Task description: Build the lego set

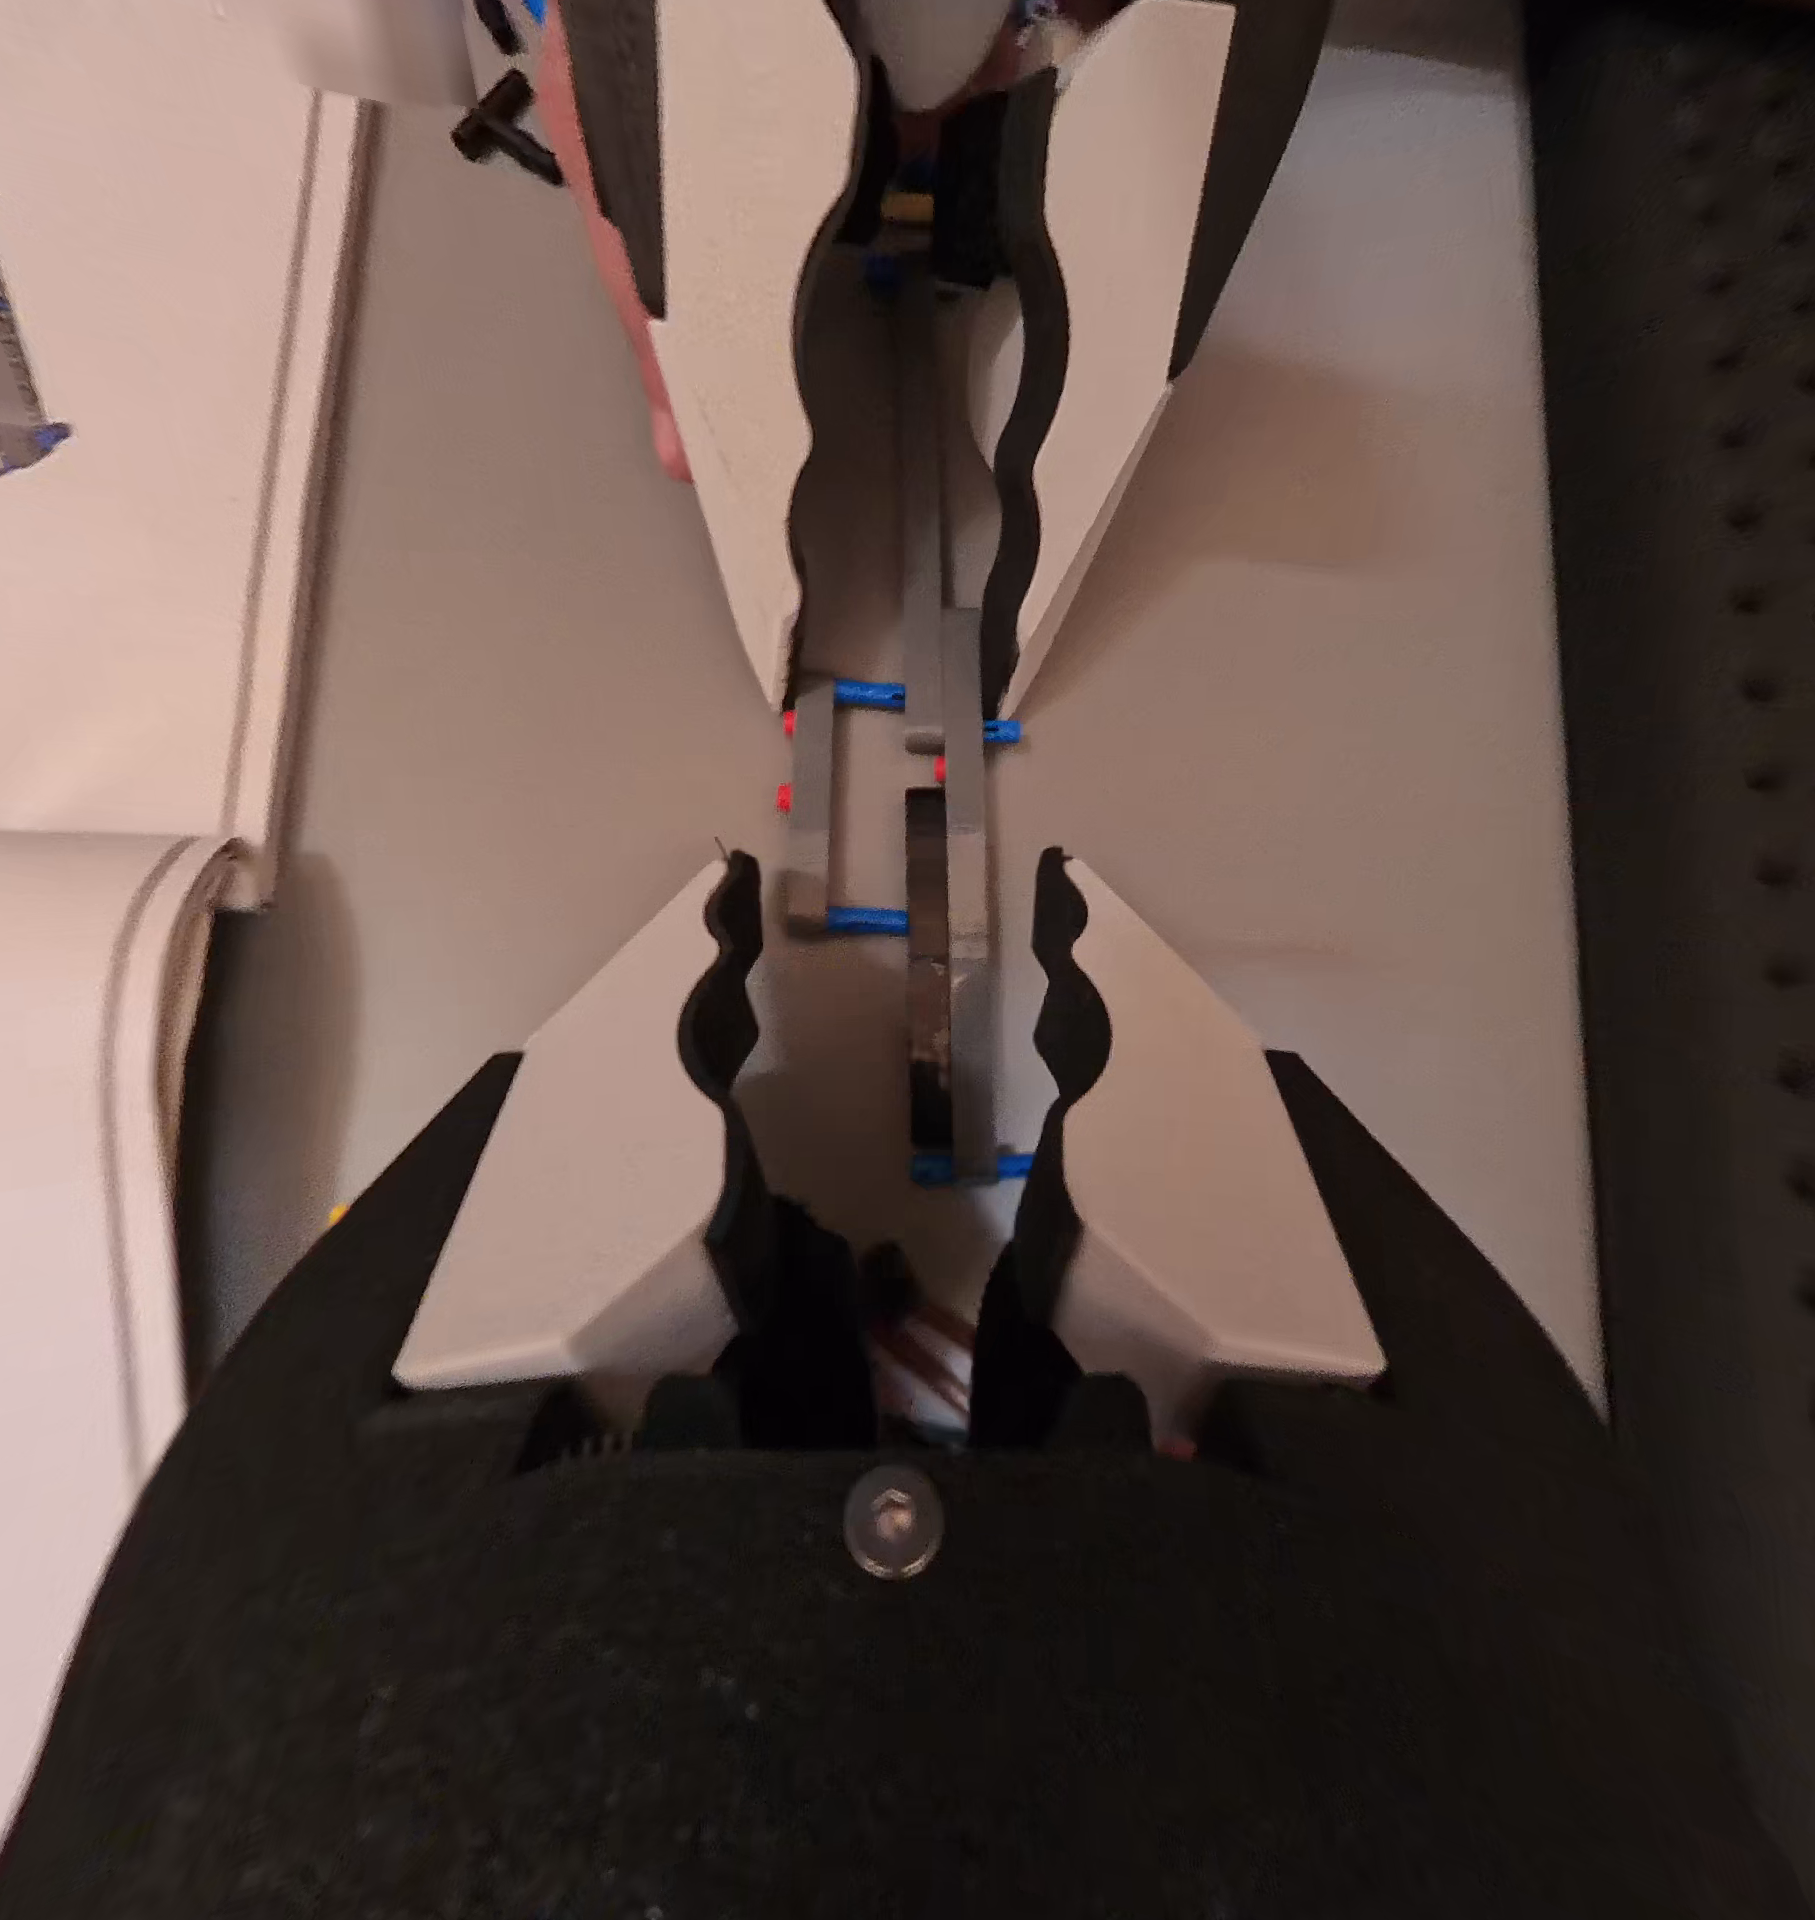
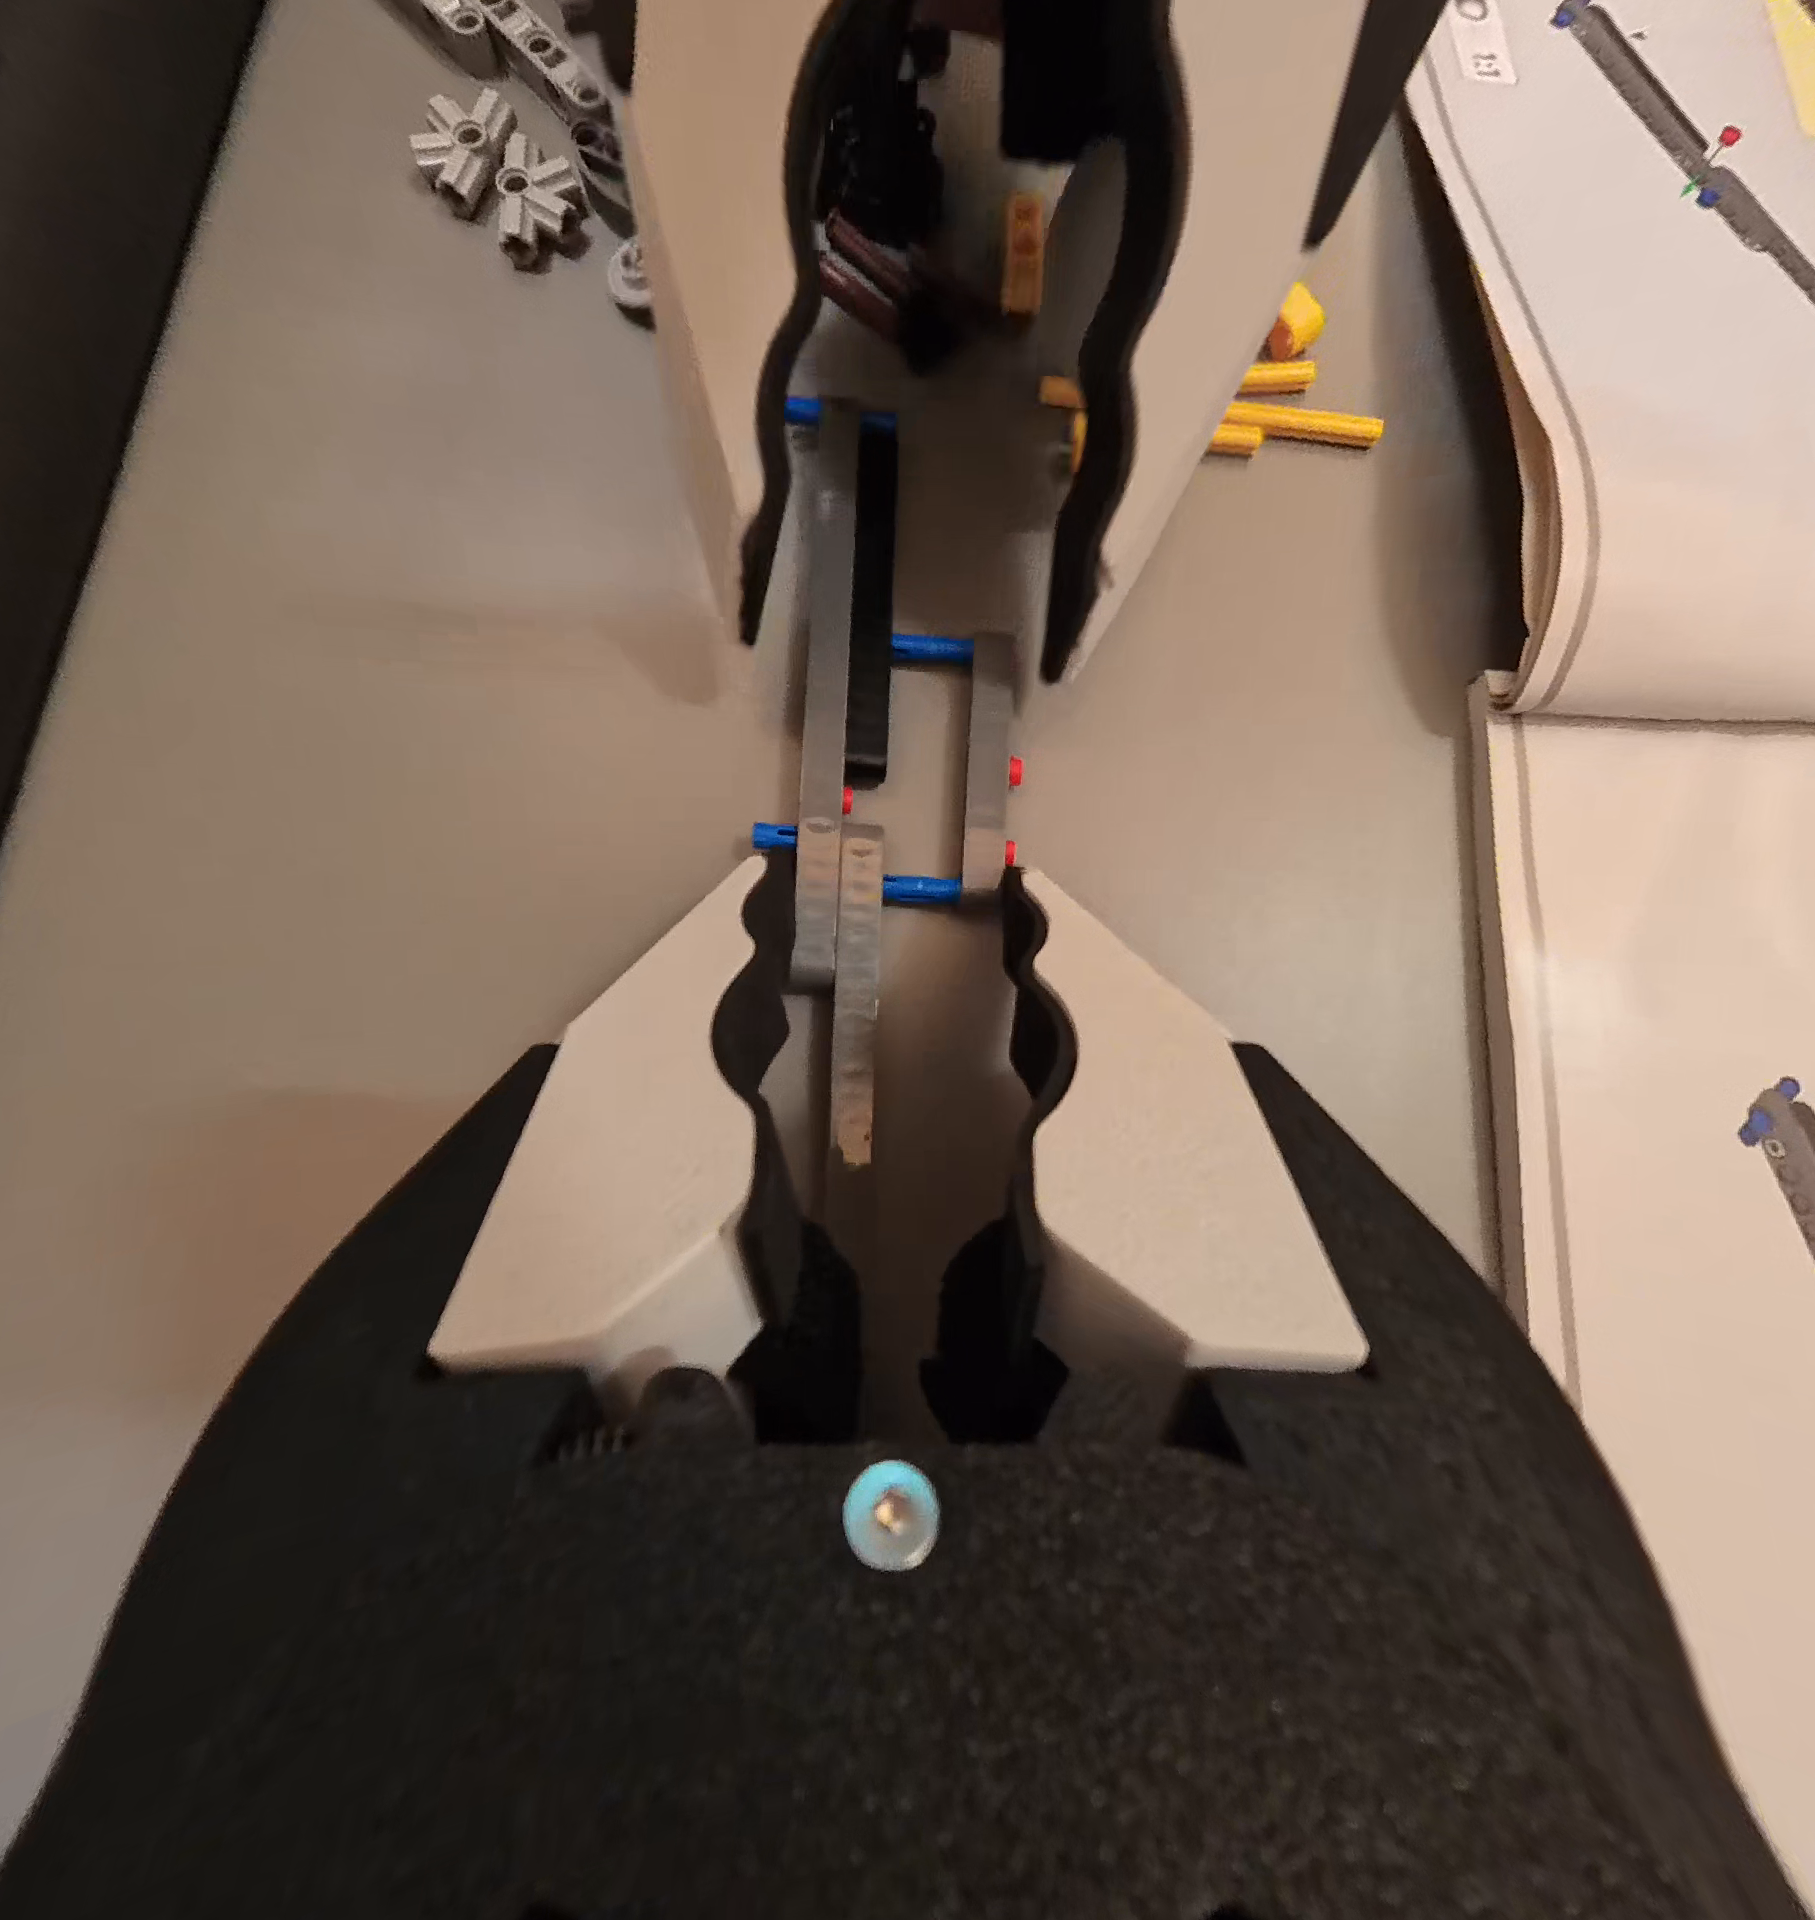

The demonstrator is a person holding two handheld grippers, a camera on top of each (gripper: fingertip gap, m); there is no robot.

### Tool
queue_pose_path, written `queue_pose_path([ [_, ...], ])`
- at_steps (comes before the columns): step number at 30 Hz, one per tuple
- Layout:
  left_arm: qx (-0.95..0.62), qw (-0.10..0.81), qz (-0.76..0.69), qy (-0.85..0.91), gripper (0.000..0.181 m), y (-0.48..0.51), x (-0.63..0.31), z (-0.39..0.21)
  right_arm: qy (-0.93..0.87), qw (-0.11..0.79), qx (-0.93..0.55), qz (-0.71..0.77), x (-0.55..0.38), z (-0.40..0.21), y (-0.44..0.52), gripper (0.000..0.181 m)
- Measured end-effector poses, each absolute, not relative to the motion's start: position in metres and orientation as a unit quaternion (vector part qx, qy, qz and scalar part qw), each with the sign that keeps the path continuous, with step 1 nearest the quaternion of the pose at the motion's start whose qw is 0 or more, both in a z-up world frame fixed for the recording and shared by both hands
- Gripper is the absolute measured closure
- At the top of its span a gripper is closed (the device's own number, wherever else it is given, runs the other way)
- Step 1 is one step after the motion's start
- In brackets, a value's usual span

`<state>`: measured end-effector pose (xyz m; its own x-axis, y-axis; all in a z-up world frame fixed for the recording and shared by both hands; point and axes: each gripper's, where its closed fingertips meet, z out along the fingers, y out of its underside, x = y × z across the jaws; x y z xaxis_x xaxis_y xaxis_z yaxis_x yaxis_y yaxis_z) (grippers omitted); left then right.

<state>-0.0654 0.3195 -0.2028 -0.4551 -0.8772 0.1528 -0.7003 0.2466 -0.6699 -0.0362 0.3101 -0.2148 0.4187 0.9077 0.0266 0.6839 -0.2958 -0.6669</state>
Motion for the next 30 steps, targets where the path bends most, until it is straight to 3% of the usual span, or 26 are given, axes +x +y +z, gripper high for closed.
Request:
queue_pose_path([
  [7,-0.506,0.13,-0.321,0.79,0.136,0.331,-0.073,-0.209,-0.503,0.3,-0.791,0.177,-0.033,-0.212,0.309,0.129],
  [12,-0.499,0.135,-0.318,0.794,0.129,0.33,-0.073,-0.21,-0.498,0.316,-0.792,0.157,-0.03,-0.208,0.311,0.124],
  [21,-0.486,0.153,-0.314,0.801,0.143,0.33,-0.069,-0.214,-0.493,0.313,-0.791,0.181,-0.031,-0.215,0.312,0.142],
  [30,-0.478,0.149,-0.315,0.806,0.143,0.33,-0.069,-0.214,-0.502,0.311,-0.786,0.18,-0.031,-0.215,0.311,0.142],
])
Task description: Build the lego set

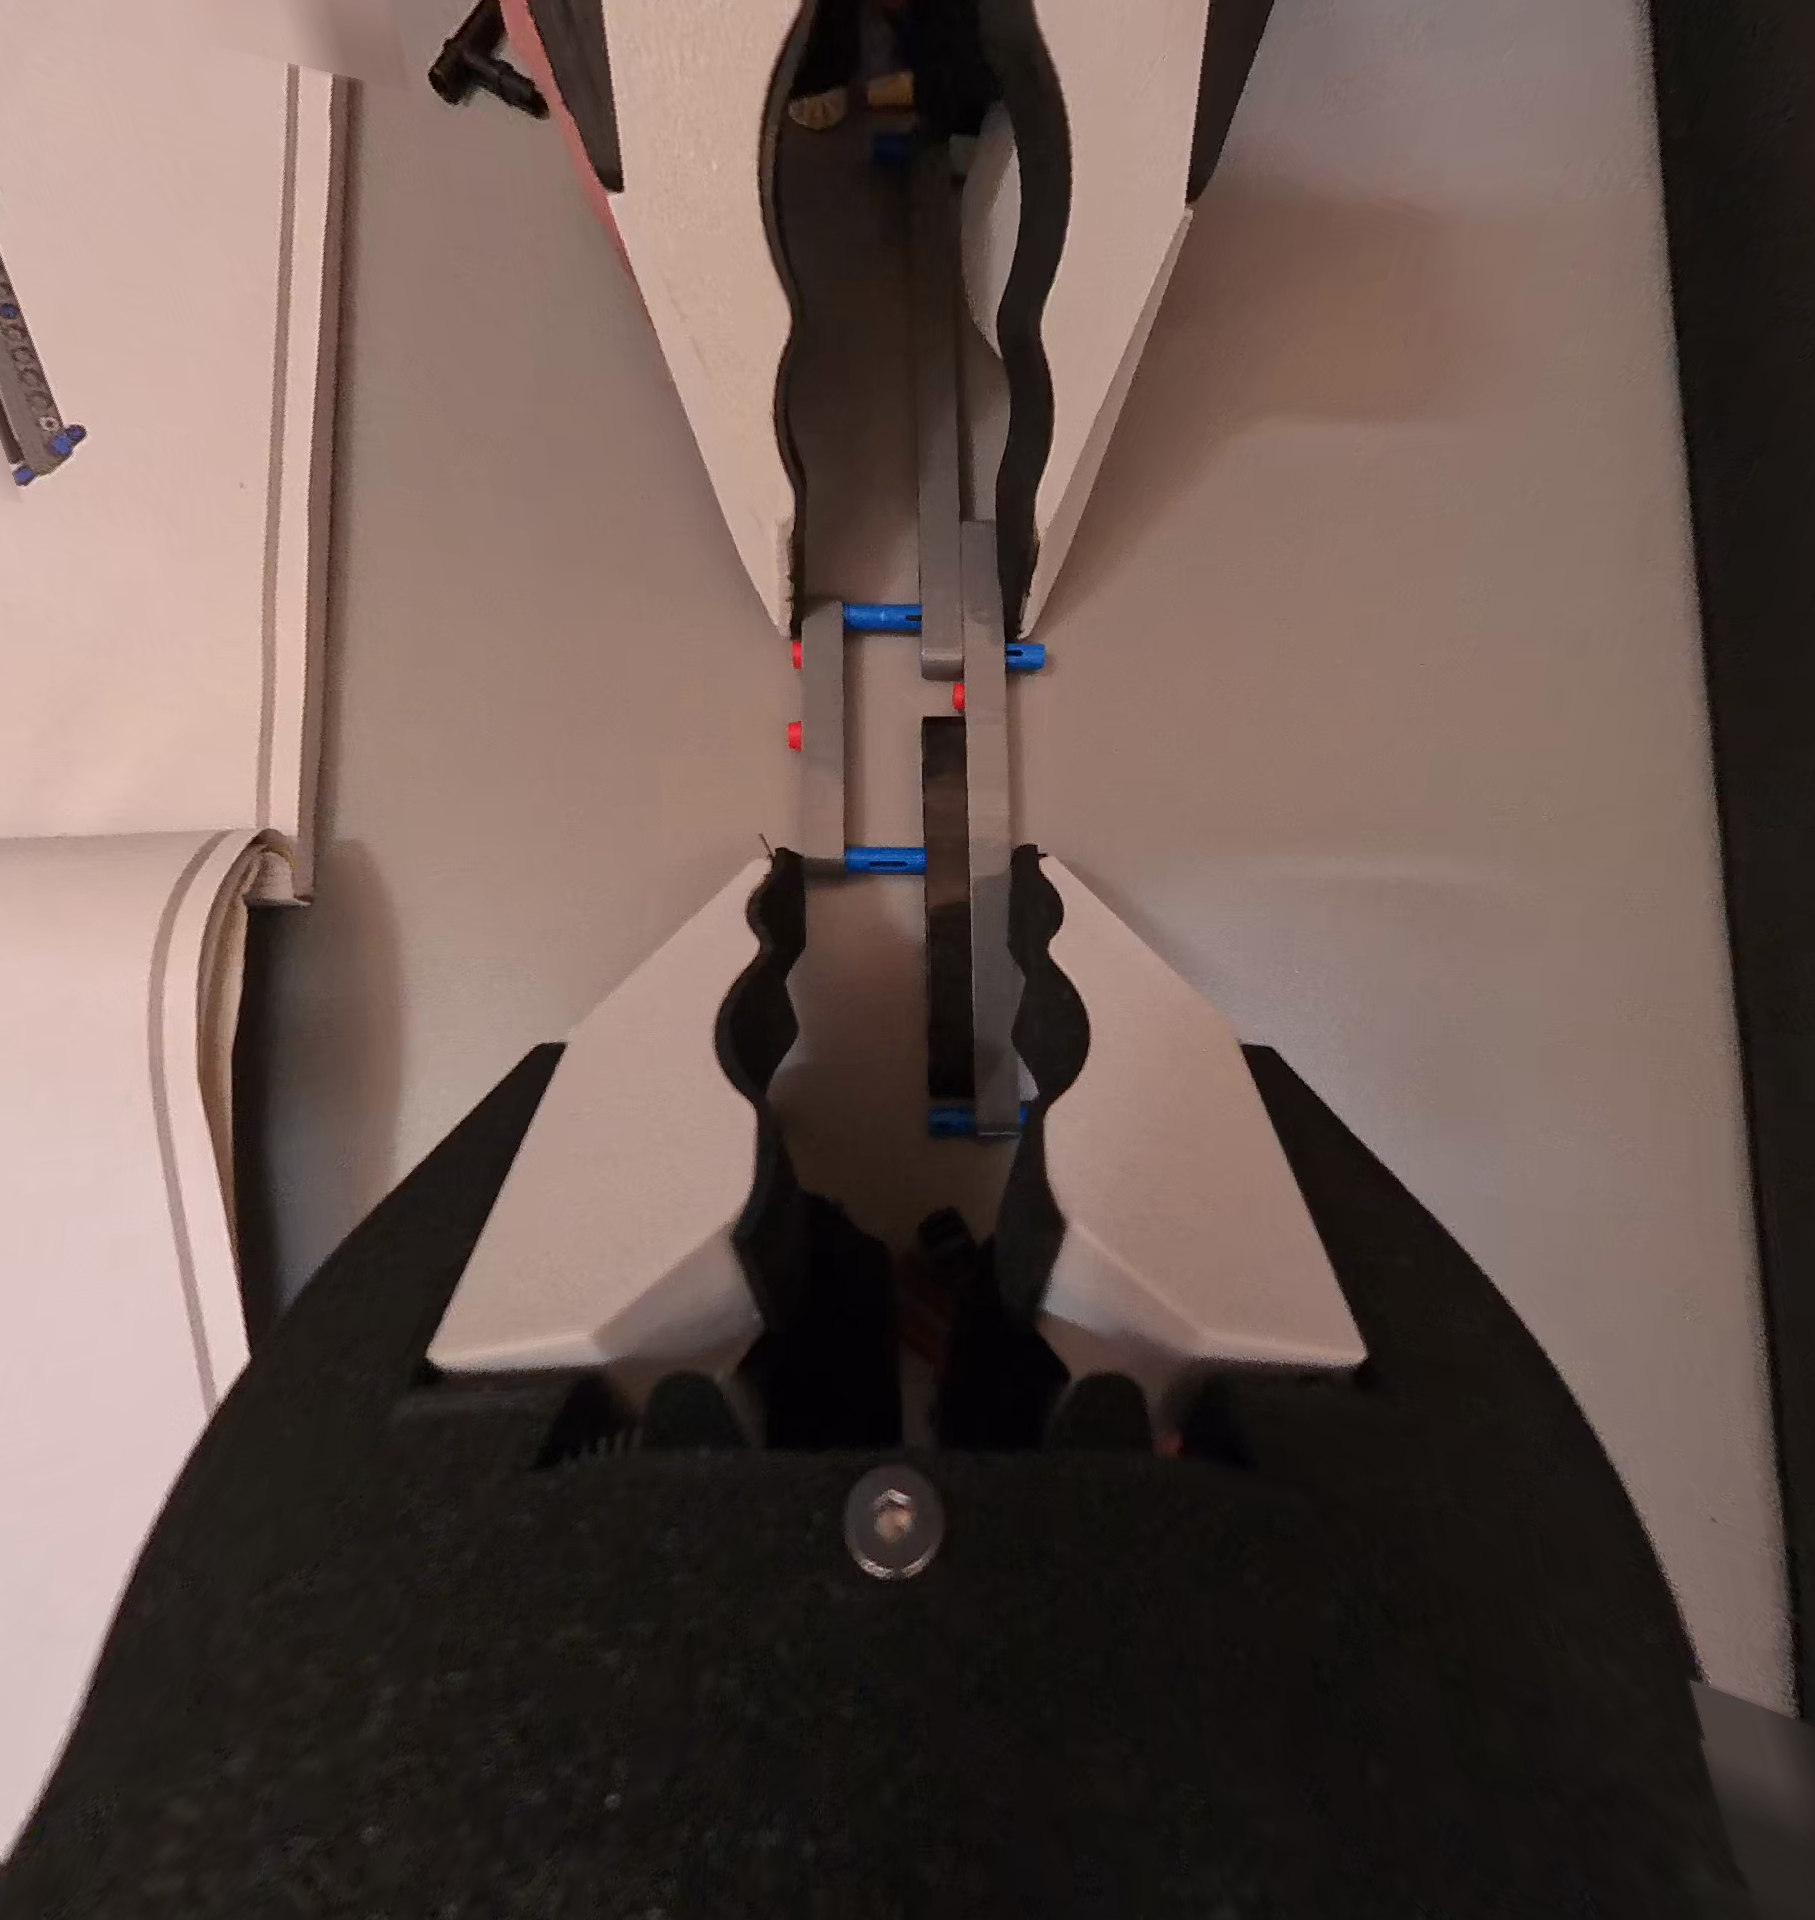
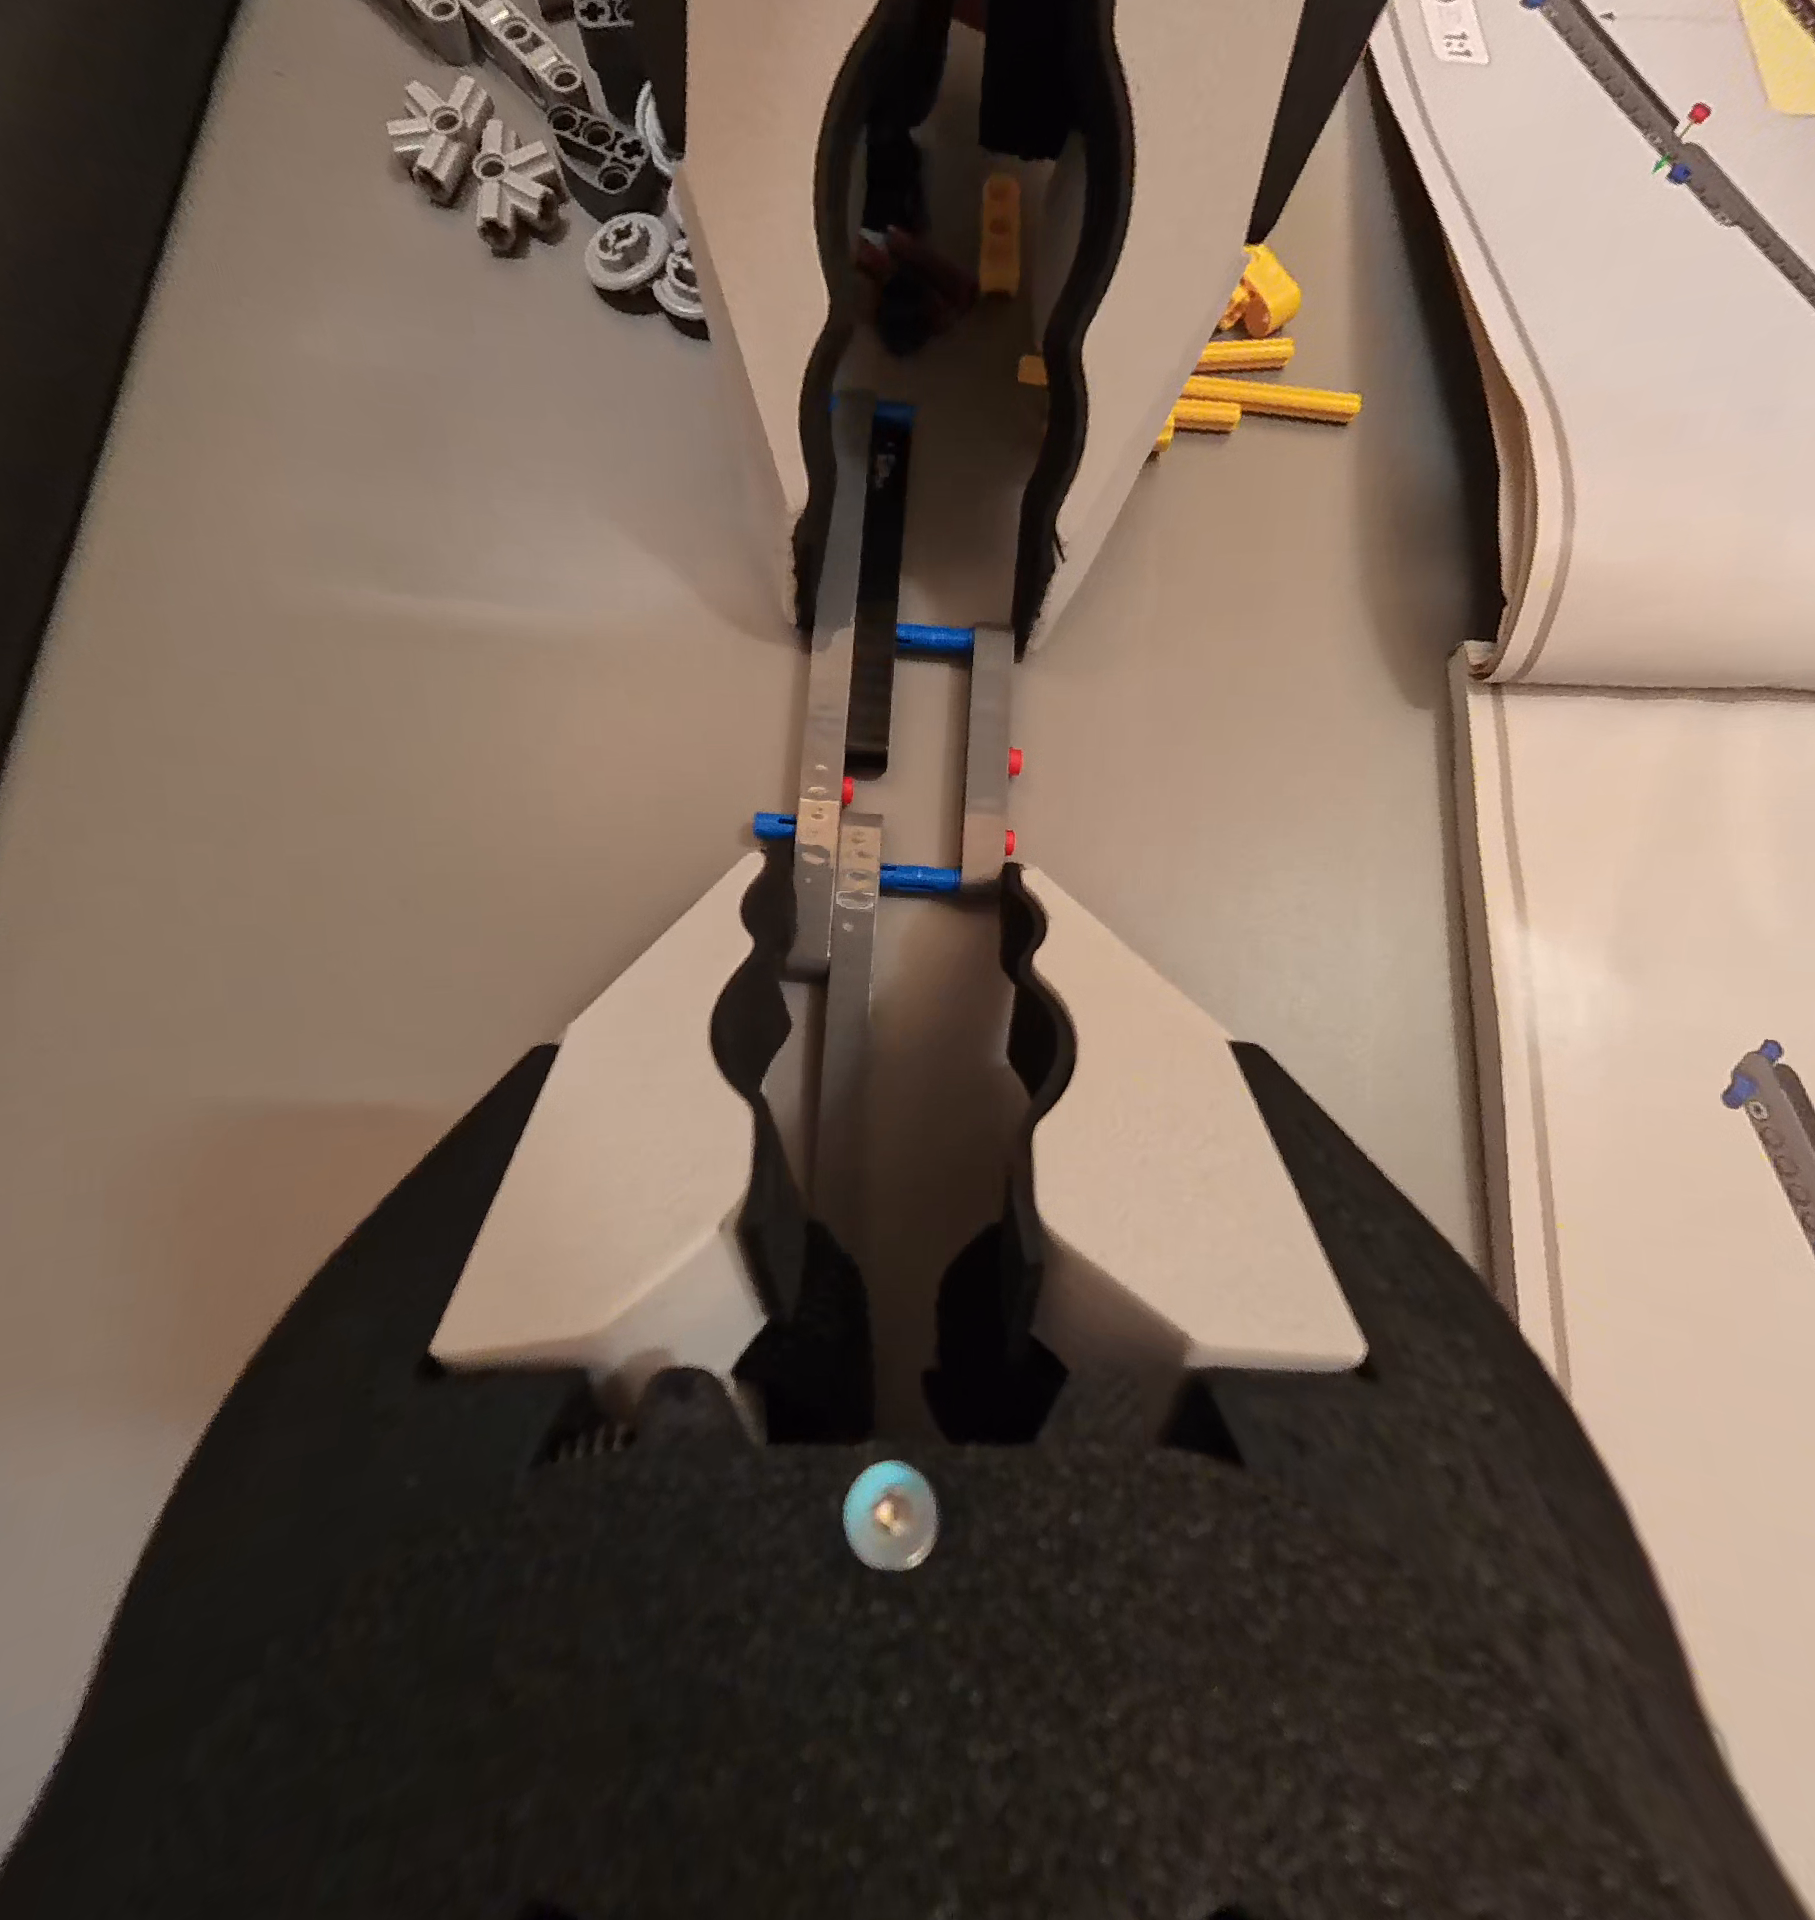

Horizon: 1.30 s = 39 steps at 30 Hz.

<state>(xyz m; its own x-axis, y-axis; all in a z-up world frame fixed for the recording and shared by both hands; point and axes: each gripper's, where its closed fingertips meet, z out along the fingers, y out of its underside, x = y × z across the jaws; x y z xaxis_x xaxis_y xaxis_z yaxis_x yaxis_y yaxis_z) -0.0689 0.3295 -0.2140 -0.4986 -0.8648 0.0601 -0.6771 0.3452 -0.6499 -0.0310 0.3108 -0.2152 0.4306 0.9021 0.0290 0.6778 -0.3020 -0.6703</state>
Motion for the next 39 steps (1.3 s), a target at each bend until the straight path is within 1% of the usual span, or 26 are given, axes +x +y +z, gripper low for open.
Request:
queue_pose_path([
  [9,-0.474,0.147,-0.32,0.807,0.144,0.328,-0.069,-0.214,-0.511,0.308,-0.782,0.179,-0.031,-0.216,0.31,0.143],
  [10,-0.475,0.15,-0.316,0.808,0.143,0.328,-0.069,-0.214,-0.513,0.309,-0.782,0.176,-0.031,-0.216,0.31,0.15],
  [11,-0.477,0.153,-0.312,0.807,0.143,0.328,-0.068,-0.214,-0.512,0.311,-0.782,0.174,-0.031,-0.216,0.31,0.15],
  [22,-0.474,0.161,-0.309,0.809,0.143,0.327,-0.068,-0.214,-0.504,0.29,-0.796,0.17,-0.032,-0.215,0.309,0.149],
  [23,-0.474,0.161,-0.307,0.809,0.143,0.327,-0.068,-0.215,-0.506,0.286,-0.796,0.165,-0.032,-0.215,0.309,0.149],
  [25,-0.48,0.16,-0.31,0.805,0.143,0.327,-0.068,-0.214,-0.502,0.27,-0.808,0.146,-0.03,-0.213,0.309,0.137],
  [26,-0.482,0.161,-0.312,0.803,0.143,0.327,-0.067,-0.214,-0.501,0.274,-0.809,0.14,-0.033,-0.208,0.311,0.136],
  [29,-0.493,0.161,-0.314,0.795,0.142,0.327,-0.065,-0.214,-0.507,0.323,-0.785,0.149,-0.06,-0.188,0.322,0.134],
  [32,-0.501,0.169,-0.299,0.794,0.135,0.336,-0.071,-0.206,-0.502,0.299,-0.801,0.131,-0.059,-0.205,0.332,0.128],
  [35,-0.504,0.162,-0.314,0.788,0.141,0.337,-0.082,-0.192,-0.487,0.317,-0.795,0.174,-0.067,-0.202,0.335,0.131],
  [39,-0.503,0.148,-0.264,0.81,0.151,0.341,-0.092,-0.208,-0.496,0.298,-0.801,0.156,-0.067,-0.214,0.343,0.131],
])
